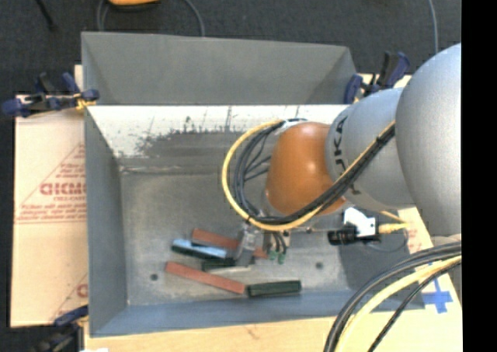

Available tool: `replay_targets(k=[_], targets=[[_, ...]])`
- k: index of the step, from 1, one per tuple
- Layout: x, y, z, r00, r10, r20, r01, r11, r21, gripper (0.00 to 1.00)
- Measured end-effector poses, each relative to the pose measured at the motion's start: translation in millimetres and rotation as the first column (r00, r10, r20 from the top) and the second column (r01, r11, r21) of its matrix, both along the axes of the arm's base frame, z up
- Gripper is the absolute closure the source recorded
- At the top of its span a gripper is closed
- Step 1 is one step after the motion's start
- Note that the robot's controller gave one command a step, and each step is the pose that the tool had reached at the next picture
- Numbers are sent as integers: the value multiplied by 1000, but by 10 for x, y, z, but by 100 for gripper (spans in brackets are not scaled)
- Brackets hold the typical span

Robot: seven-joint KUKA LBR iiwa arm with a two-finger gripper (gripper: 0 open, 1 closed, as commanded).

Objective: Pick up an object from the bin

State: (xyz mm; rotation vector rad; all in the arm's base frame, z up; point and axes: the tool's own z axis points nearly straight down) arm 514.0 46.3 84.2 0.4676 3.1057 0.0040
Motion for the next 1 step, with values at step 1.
replay_targets(k=[1], targets=[[5, -5, 75, 1000, -1, 3, 1, 1000, -1, 100]])
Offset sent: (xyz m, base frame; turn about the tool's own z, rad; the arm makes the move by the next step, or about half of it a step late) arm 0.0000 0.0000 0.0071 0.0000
